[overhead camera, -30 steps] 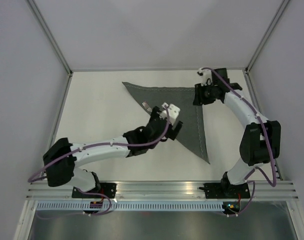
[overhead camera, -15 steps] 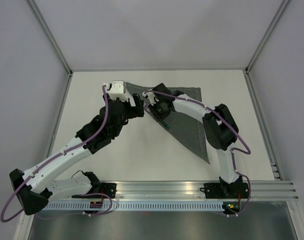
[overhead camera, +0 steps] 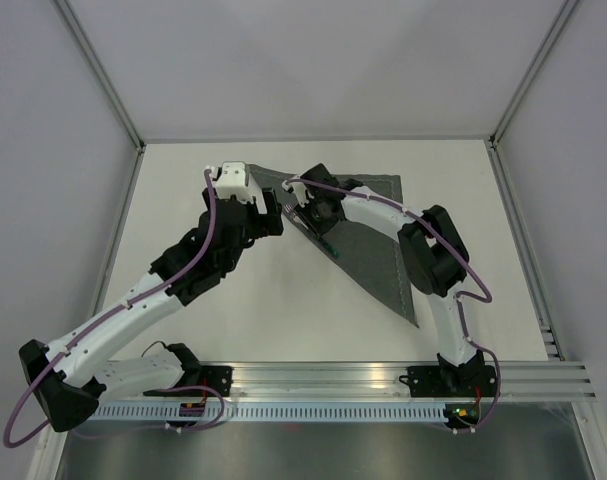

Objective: Fold the napkin, place the utensils inside, and roll it up
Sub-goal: Fold the napkin

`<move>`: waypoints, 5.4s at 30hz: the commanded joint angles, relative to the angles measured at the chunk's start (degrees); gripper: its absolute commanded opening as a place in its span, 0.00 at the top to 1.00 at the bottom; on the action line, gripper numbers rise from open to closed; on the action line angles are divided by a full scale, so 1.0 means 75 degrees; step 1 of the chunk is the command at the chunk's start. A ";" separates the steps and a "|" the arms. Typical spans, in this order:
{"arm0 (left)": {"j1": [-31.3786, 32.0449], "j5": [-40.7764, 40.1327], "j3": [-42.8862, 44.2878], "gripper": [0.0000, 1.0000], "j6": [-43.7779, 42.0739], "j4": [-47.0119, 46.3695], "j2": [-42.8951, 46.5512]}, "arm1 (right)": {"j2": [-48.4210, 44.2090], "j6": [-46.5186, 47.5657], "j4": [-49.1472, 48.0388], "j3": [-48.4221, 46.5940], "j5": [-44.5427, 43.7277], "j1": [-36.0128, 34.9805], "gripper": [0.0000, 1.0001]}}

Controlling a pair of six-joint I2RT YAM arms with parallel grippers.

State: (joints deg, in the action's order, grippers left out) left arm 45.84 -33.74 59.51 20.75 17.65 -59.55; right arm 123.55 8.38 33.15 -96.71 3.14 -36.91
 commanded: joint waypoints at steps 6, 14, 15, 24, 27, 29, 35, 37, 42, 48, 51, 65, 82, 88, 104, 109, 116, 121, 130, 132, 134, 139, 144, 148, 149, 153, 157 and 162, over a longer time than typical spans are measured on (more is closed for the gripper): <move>-0.0054 0.0279 0.0199 0.04 0.0245 -0.0021 -0.0099 | 0.0285 0.0159 -0.0013 -0.0231 -0.0348 -0.0001 0.61; -0.0066 0.0303 0.0187 0.04 0.0256 -0.0010 -0.0157 | 0.0320 0.0218 -0.0025 -0.0161 -0.0325 0.0011 0.68; -0.0054 0.0303 0.0187 0.04 0.0256 -0.0010 -0.0146 | 0.0320 0.0230 -0.0013 -0.0149 -0.0313 0.0011 0.69; -0.0066 0.0350 0.0234 0.04 0.0256 -0.0021 -0.0263 | 0.0215 0.0265 0.0127 -0.0114 -0.0149 0.0057 0.79; -0.0066 0.0373 0.0246 0.04 0.0268 -0.0021 -0.0298 | 0.0063 0.0253 0.0128 -0.0032 -0.0125 0.0081 0.80; -0.0066 0.0397 0.0257 0.04 0.0268 -0.0021 -0.0334 | -0.0031 0.0230 0.0151 0.0003 -0.0172 0.0081 0.79; -0.0077 0.0479 0.0281 0.04 0.0315 -0.0033 -0.0404 | -0.0172 0.0101 0.0244 0.0085 -0.0266 0.0092 0.82; -0.0066 0.0490 0.0281 0.04 0.0327 -0.0033 -0.0392 | -0.0184 0.0008 0.0303 0.0097 -0.0277 0.0104 0.82; -0.0077 0.0537 0.0281 0.04 0.0327 -0.0033 -0.0381 | -0.0266 -0.0203 0.0350 0.0109 -0.0371 0.0128 0.84; -0.0077 0.0549 0.0269 0.04 0.0327 -0.0033 -0.0392 | -0.0348 -0.0344 0.0479 0.0191 -0.0219 0.0151 0.86; -0.0077 0.0572 0.0269 0.04 0.0338 -0.0033 -0.0404 | -0.0406 -0.0344 0.0456 0.0296 -0.0254 0.0151 0.86; -0.0078 0.0678 0.0246 0.04 0.0362 -0.0045 -0.0509 | -0.0442 -0.0391 0.0420 0.0461 -0.0149 0.0198 0.81; 0.0506 0.1781 -0.0609 0.03 -0.1019 -0.2234 -0.0754 | -0.1765 -0.0695 0.0971 -0.0523 0.1186 0.1567 0.46; 0.2616 0.0854 -0.0750 0.04 -0.3292 -0.3991 -0.2195 | -0.2796 -0.1059 0.1018 0.0061 0.2440 0.3723 0.46; 0.5055 0.2212 -0.2461 0.05 -0.6376 -0.9910 -0.5582 | -0.3852 -0.1036 0.0444 0.1808 0.3180 0.6538 0.46; 0.5336 0.1945 -0.1901 0.07 -0.6738 -1.0532 -0.6834 | -0.3910 -0.1012 0.0315 0.1949 0.3109 0.6573 0.46; 0.5442 0.1592 -0.1056 0.16 -0.6951 -1.0767 -0.7996 | -0.4063 -0.0989 0.0245 0.2113 0.3203 0.6760 0.47; 0.5442 0.1521 -0.0576 0.25 -0.7150 -1.0873 -0.8489 | -0.4133 -0.1012 0.0210 0.2171 0.3285 0.6831 0.47; 0.5442 0.1545 -0.0153 0.40 -0.7302 -1.0826 -0.9122 | -0.4191 -0.1012 0.0139 0.2242 0.3355 0.6878 0.48; 0.5430 0.1534 -0.0129 0.44 -0.7314 -1.0814 -0.9169 | -0.4192 -0.1012 0.0127 0.2265 0.3355 0.6878 0.48; 0.5430 0.1463 -0.0048 0.47 -0.7349 -1.0826 -0.9251 | -0.4192 -0.1012 0.0128 0.2277 0.3367 0.6878 0.49; 0.5419 0.1076 0.0245 0.51 -0.7525 -1.1025 -0.9509 | -0.4203 -0.1024 0.0127 0.2300 0.3390 0.6878 0.49; 0.5419 0.1112 0.0398 0.53 -0.7513 -1.0791 -0.9579 | -0.4227 -0.0989 0.0092 0.2336 0.3390 0.6889 0.50; 0.5419 0.0901 0.0445 0.45 -0.7513 -1.0639 -0.9533 | -0.4215 -0.0989 0.0104 0.2336 0.3414 0.6889 0.50; 0.5419 0.0889 0.0456 0.41 -0.7513 -1.0580 -0.9544 | -0.4215 -0.0989 0.0069 0.2347 0.3414 0.6889 0.50; 0.5419 0.0830 0.0492 0.48 -0.7583 -1.0486 -0.9544 | -0.4215 -0.0989 0.0080 0.2347 0.3449 0.6889 0.50; 0.5419 0.0900 0.0585 0.69 -0.7607 -1.0323 -0.9568 | -0.4227 -0.1000 0.0069 0.2359 0.3461 0.6889 0.50; 0.5407 0.0959 0.0703 0.98 -0.7409 -1.0018 -0.9486 | -0.4238 -0.0977 0.0069 0.2359 0.3484 0.6889 0.50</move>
State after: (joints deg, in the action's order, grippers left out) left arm 86.32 -26.87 62.89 -34.59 -57.98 -130.74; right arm 94.02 1.45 35.11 -79.09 27.79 14.48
